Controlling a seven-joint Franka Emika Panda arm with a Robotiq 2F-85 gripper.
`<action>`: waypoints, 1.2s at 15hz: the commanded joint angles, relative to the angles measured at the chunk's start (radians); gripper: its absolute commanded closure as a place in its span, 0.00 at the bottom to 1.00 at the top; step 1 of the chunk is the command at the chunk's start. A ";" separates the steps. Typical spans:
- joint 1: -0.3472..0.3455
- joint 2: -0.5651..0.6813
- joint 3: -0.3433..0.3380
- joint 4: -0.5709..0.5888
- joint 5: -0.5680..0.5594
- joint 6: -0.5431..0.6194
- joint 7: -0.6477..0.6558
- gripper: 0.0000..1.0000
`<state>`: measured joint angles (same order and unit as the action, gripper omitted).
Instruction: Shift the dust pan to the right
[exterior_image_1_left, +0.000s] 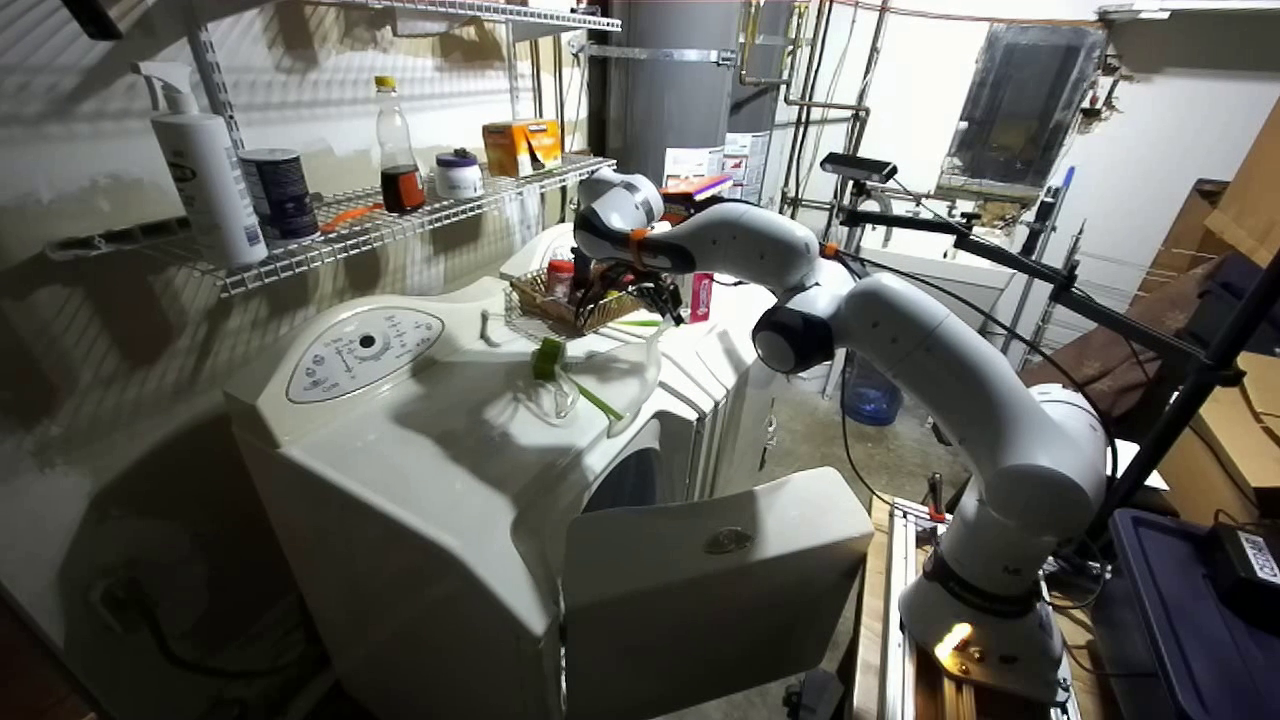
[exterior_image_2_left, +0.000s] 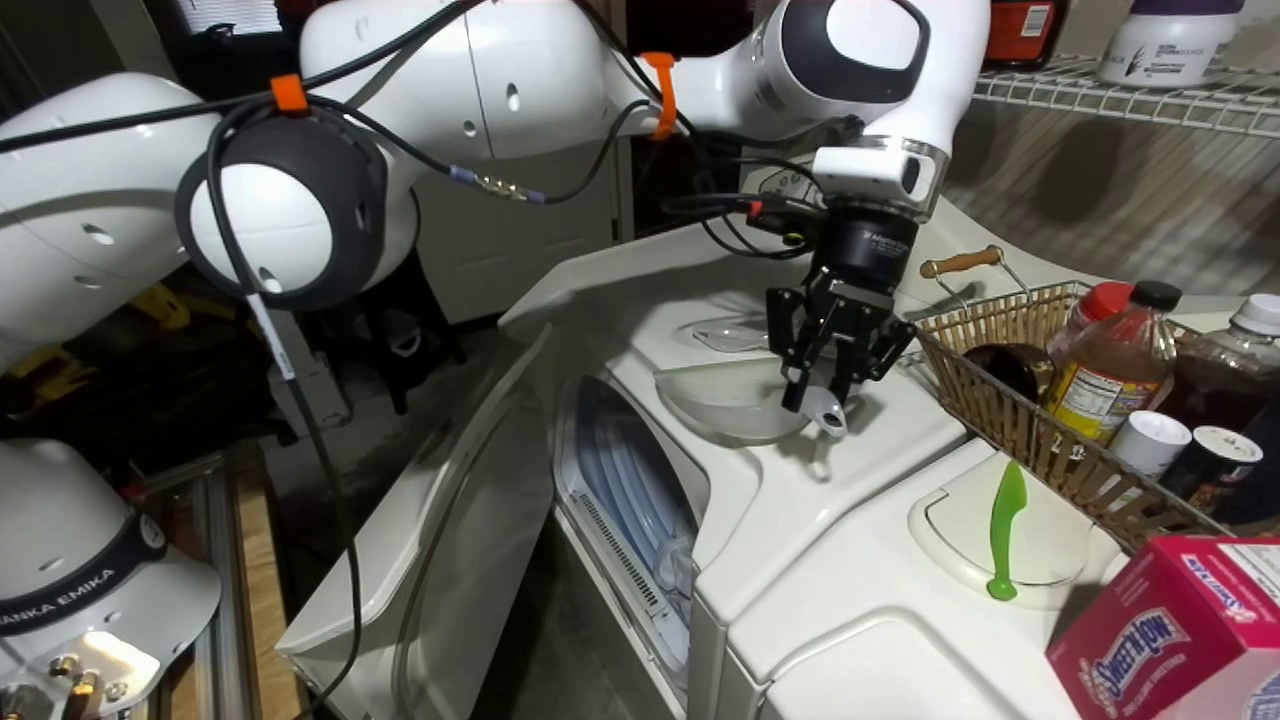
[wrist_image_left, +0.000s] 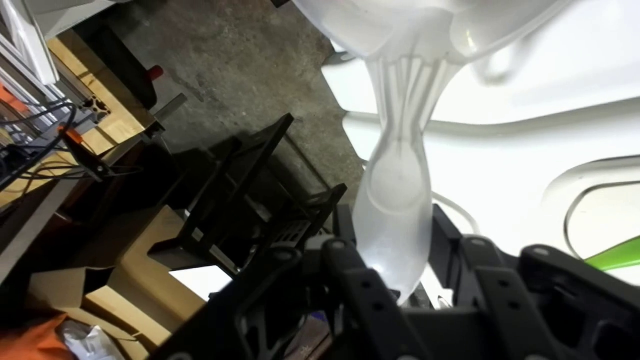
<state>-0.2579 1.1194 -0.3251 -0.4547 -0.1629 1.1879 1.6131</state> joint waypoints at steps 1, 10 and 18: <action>-0.038 0.021 0.011 0.020 -0.005 0.008 0.070 0.87; -0.119 0.043 0.051 0.030 0.045 0.038 0.252 0.87; -0.098 0.050 0.066 0.019 0.027 0.175 0.255 0.87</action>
<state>-0.3600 1.1476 -0.2654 -0.4542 -0.1434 1.3324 1.8390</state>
